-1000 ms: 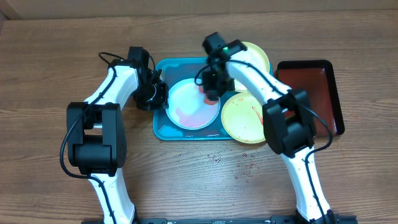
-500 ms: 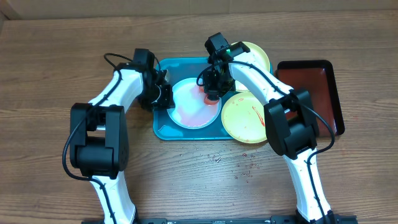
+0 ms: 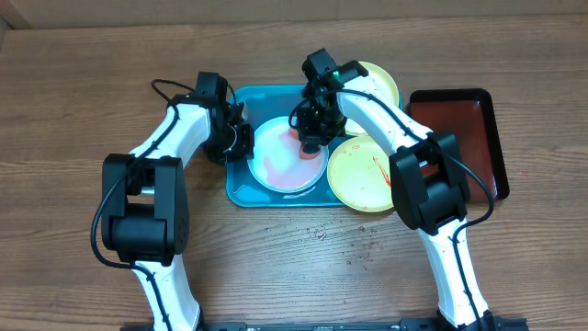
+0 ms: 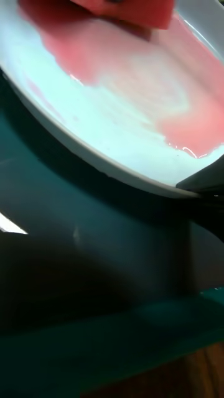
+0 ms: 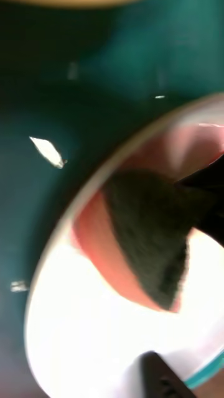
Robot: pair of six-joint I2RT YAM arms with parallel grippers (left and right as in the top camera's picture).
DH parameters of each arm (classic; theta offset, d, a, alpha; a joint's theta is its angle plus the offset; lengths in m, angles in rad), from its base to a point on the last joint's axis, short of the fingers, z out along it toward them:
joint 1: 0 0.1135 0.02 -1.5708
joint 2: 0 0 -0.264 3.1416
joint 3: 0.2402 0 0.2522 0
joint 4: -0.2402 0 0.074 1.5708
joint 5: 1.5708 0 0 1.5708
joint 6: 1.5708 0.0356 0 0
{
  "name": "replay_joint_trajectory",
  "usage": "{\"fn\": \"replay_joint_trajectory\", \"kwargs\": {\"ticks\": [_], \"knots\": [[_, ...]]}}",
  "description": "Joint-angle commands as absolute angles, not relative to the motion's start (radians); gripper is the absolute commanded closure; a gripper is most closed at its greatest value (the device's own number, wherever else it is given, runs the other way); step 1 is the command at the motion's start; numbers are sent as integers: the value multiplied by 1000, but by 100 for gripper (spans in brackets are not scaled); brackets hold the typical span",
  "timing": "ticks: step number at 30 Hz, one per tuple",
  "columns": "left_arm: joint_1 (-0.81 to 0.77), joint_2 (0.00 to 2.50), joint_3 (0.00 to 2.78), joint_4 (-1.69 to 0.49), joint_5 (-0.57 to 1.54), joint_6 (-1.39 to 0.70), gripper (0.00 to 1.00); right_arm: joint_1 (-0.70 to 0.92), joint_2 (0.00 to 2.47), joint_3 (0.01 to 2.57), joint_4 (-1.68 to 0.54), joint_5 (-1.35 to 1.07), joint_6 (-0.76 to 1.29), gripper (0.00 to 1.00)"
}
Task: Clean dirty plates on tray and stack at the side
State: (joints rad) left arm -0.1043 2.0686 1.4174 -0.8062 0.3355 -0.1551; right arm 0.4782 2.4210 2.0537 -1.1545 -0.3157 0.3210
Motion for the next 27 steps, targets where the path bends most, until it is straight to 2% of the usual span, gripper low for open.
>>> {"fn": "replay_joint_trajectory", "kwargs": {"ticks": [1, 9, 15, 27], "knots": [[-98, 2038, 1522, -852, 279, -153, 96, 473, 2309, 2150, -1204, -353, 307, 96], [-100, 1916, 1641, -990, 22, -127, 96, 350, 2056, 2209, -1297, -289, 307, 96], [-126, 1863, 1641, -1033, -157, -141, 96, 231, 1959, 2209, -1369, -183, 309, 96], [-398, 1853, 1641, -1043, -768, -262, 96, 102, 1953, 2206, -1463, -131, 311, 96]]}}
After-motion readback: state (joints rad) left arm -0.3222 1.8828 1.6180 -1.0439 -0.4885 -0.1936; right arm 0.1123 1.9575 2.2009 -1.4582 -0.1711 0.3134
